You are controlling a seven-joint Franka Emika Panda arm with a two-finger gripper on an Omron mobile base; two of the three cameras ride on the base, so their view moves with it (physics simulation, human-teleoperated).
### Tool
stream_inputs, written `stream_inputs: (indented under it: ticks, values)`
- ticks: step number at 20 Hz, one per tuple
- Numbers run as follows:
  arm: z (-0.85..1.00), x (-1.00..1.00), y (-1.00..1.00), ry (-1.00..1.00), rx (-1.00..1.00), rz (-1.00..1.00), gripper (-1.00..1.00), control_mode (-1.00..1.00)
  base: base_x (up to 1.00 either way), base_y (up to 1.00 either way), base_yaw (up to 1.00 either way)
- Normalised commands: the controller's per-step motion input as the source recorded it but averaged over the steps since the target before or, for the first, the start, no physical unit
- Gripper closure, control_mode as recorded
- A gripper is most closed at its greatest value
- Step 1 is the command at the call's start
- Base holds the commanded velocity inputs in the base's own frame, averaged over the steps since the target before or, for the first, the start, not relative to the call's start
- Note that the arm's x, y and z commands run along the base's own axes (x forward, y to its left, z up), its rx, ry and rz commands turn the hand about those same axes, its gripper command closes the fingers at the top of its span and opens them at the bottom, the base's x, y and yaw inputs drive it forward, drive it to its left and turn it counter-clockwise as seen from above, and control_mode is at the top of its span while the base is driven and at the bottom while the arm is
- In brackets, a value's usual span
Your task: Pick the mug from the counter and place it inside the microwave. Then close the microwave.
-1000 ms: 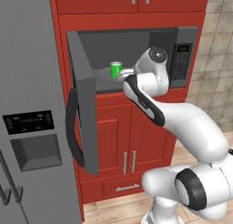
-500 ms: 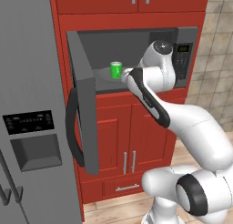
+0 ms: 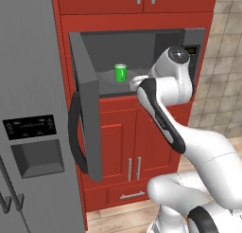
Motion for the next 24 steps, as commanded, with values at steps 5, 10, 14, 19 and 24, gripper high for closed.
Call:
stream_inputs:
  ticks: [5,10,14,19,24]
  values:
    - [0.00,-0.48,0.00,-0.10,0.00,0.00,-1.00,-1.00,0.00,0.00,0.00]
    - [0.05,-0.51,0.00,-0.01,0.00,0.00,-1.00,-1.00,0.00,0.00,0.00]
    - [0.20,-0.53,0.00,0.00,0.00,0.00,-1.00,-1.00,0.00,0.00,0.00]
    - [0.33,-0.56,0.00,0.00,0.00,0.00,-1.00,-1.00,0.00,0.00,0.00]
    - [0.29,-0.60,0.00,-0.10,0.00,0.00,-1.00,-1.00,0.00,0.00,0.00]
